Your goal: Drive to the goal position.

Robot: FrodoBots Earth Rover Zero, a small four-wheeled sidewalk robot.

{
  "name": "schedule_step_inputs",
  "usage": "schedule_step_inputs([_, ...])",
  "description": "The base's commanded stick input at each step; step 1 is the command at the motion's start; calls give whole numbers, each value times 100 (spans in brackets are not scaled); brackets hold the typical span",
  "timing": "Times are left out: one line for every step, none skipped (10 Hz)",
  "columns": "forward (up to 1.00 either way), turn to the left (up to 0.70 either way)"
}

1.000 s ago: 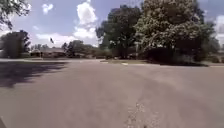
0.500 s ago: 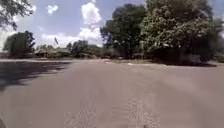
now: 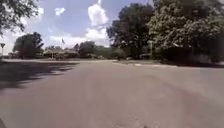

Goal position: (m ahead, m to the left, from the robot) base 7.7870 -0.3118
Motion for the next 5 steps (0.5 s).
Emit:
schedule_step_inputs([85,0])
schedule_step_inputs([85,0])
schedule_step_inputs([85,0])
schedule_step_inputs([85,0])
schedule_step_inputs([85,0])
